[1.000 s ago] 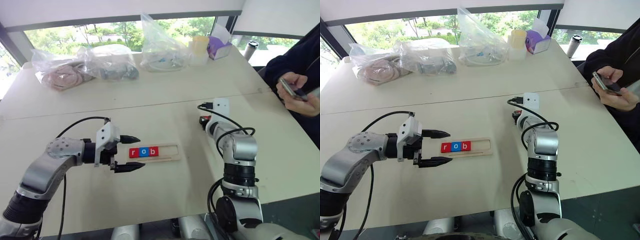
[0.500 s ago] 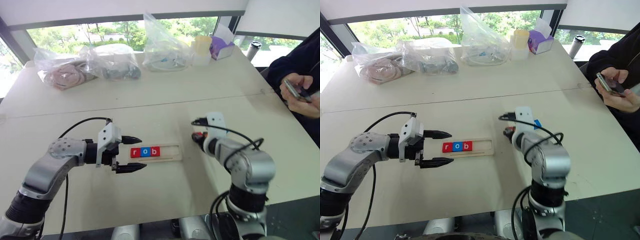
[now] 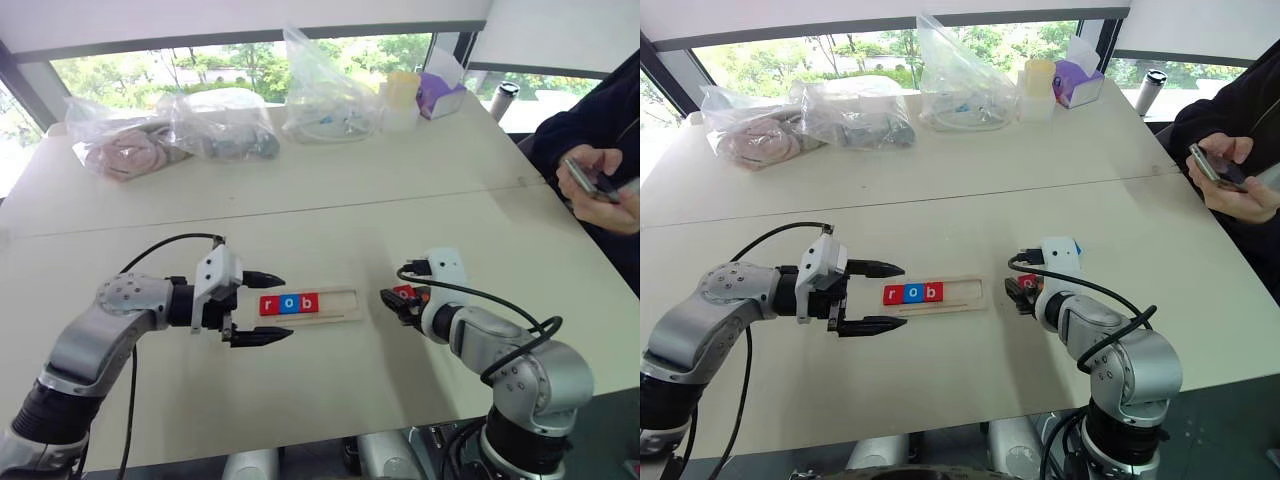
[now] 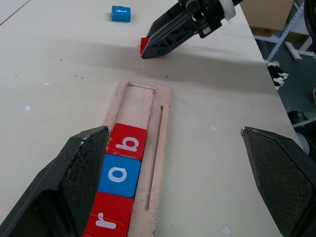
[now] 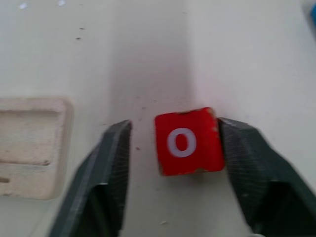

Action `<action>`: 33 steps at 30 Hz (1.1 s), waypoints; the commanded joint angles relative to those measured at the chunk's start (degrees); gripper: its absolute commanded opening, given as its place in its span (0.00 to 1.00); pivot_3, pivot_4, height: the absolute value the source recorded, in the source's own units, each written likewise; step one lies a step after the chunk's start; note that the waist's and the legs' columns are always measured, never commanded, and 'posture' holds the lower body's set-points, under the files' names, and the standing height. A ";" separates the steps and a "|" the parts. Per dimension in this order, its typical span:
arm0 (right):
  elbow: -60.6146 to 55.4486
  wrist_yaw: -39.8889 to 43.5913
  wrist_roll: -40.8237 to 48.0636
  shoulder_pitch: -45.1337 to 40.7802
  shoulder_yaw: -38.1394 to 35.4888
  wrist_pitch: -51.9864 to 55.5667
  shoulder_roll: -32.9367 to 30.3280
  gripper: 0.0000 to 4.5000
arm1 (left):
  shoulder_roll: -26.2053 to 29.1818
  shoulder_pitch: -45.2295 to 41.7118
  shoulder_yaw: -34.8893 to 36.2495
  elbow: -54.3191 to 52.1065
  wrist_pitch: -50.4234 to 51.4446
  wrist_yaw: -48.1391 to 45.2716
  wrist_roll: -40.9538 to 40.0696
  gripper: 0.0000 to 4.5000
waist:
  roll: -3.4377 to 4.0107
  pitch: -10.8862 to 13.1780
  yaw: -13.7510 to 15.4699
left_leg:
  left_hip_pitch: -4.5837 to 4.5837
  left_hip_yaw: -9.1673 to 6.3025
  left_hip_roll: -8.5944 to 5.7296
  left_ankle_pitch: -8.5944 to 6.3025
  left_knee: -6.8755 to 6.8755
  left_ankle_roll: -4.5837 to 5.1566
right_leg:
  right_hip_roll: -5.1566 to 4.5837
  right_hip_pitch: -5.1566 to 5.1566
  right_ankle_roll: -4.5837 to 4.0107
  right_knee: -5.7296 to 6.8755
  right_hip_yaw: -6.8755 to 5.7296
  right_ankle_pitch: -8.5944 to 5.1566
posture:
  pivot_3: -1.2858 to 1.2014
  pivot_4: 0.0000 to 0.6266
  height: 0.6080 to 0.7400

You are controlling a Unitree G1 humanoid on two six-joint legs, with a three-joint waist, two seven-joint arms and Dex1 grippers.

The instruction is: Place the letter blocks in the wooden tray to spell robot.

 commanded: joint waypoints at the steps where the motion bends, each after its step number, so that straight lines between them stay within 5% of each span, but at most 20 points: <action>1: -0.99 5.35 7.07 -2.76 0.78 0.41 -8.98 0.99 | -0.07 -0.77 0.44 -0.28 -1.12 -0.26 -0.01 1.00 | 0.02 0.01 0.06 | -0.02 0.00 -0.01 0.00 0.01 0.00 | -0.01 0.00 0.00 -0.01 0.00 0.00 | 0.52 0.24 1.00; 5: 0.95 24.33 12.23 -5.92 5.37 -10.72 -30.69 0.99 | -0.30 -1.14 0.26 0.16 -1.43 -0.09 0.29 1.00 | 0.06 0.05 0.02 | -0.03 0.10 -0.10 -0.01 0.07 0.01 | -0.07 0.02 0.03 -0.12 0.00 -0.02 | 0.52 0.24 1.00; 11: 17.30 51.40 -2.43 -0.38 19.25 -57.32 -50.27 0.99 | -1.09 -1.72 -0.19 0.58 -1.65 0.56 0.71 1.00 | -0.05 0.03 -0.03 | 0.01 0.05 -0.07 -0.16 -0.02 0.27 | 0.04 0.07 0.27 -0.21 -0.06 -0.06 | 0.52 0.24 1.00; 18: 39.56 65.00 -7.65 -7.11 25.31 -76.90 -47.78 0.99 | -1.25 -1.82 -0.04 0.05 -1.38 0.56 0.58 1.00 | -0.11 0.11 0.00 | 0.05 0.20 -0.07 -0.15 0.13 0.26 | 0.01 0.07 0.29 -0.11 0.05 0.02 | 0.52 0.24 1.00; 33: 52.32 70.01 -11.52 -12.65 25.22 -83.20 -42.40 0.99 | -0.88 -1.01 0.51 -0.81 -1.24 1.13 0.25 1.00 | -0.12 0.12 0.21 | 0.10 0.13 -0.08 -0.15 0.17 0.25 | 0.00 0.13 0.06 -0.01 0.03 0.19 | 0.52 0.24 1.00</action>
